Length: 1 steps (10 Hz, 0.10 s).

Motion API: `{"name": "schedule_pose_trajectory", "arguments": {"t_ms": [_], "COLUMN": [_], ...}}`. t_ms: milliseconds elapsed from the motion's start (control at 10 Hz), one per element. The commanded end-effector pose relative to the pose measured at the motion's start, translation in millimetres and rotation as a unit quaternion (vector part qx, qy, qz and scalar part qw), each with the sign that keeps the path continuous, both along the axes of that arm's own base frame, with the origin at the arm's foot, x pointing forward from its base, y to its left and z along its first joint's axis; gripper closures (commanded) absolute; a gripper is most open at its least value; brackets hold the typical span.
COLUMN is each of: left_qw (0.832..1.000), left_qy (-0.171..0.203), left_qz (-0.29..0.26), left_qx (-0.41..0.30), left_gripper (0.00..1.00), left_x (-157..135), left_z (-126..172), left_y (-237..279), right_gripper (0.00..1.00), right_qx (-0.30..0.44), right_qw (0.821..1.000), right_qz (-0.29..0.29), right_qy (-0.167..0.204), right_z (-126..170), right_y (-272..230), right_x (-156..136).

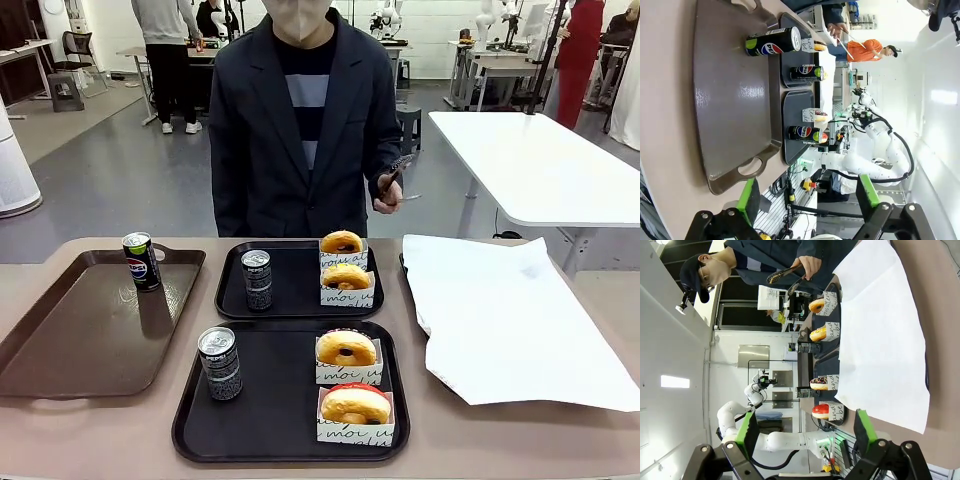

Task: Set up donuts and drinks on trays.
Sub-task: Pick up one Pepsi coke from the Handle tray and place it on the Flat Tray without a Pepsi coke.

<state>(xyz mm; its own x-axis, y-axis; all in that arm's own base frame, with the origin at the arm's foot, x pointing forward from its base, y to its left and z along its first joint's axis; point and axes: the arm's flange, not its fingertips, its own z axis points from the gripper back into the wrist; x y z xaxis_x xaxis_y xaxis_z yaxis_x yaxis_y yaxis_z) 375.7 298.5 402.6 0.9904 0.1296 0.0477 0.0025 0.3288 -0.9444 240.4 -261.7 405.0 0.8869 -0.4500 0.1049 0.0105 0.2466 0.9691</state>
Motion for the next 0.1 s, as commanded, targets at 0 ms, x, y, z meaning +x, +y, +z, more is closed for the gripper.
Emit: {"name": "schedule_pose_trajectory", "arguments": {"t_ms": [0], "left_qw": [1.000], "left_qy": [-0.004], "left_qz": [0.006], "left_qx": [0.005], "left_gripper": [0.00], "left_x": [-4.8], "left_z": [0.9], "left_y": [-3.0], "right_gripper": [0.00], "right_qx": [0.008], "right_qw": [1.000], "right_qz": [-0.005], "right_qy": [-0.016], "right_z": [0.9], "right_y": [0.1], "right_x": [2.5]}}
